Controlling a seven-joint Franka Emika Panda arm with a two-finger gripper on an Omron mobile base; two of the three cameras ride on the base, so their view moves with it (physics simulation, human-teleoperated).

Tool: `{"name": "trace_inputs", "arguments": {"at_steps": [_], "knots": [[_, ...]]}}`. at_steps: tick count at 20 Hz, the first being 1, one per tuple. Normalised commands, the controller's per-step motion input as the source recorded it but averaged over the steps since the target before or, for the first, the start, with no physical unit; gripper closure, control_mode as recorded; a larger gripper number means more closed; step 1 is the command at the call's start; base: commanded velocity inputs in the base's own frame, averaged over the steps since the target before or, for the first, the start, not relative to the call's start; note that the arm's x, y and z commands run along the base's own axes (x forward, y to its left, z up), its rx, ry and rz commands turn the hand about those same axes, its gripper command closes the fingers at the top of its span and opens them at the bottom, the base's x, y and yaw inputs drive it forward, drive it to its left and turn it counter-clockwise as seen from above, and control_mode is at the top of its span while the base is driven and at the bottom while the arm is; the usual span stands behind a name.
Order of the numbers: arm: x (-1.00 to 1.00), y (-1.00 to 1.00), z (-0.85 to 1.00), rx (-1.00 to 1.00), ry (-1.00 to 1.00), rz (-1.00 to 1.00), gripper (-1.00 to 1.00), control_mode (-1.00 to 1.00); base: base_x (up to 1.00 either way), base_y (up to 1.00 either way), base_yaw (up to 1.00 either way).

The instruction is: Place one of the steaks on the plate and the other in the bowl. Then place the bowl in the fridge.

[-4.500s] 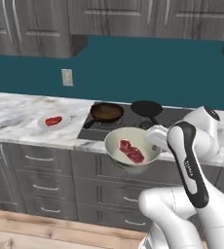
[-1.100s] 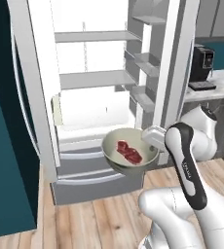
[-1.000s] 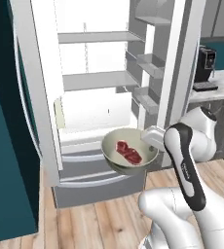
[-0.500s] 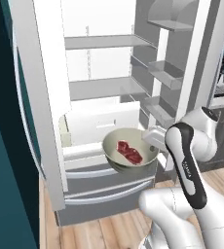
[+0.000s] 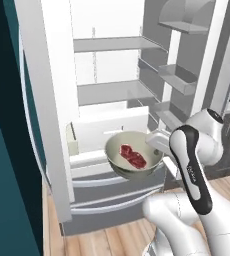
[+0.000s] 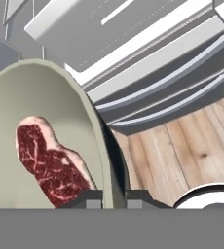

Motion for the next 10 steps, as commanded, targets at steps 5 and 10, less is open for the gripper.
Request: {"name": "trace_inputs", "arguments": {"at_steps": [5,10], "knots": [[0.00,0.00,0.00,0.00,0.00,0.00,1.00,1.00,0.46,0.25,0.00],[0.00,0.00,0.00,0.00,0.00,0.00,1.00,1.00,0.43,0.13,0.00]]}}
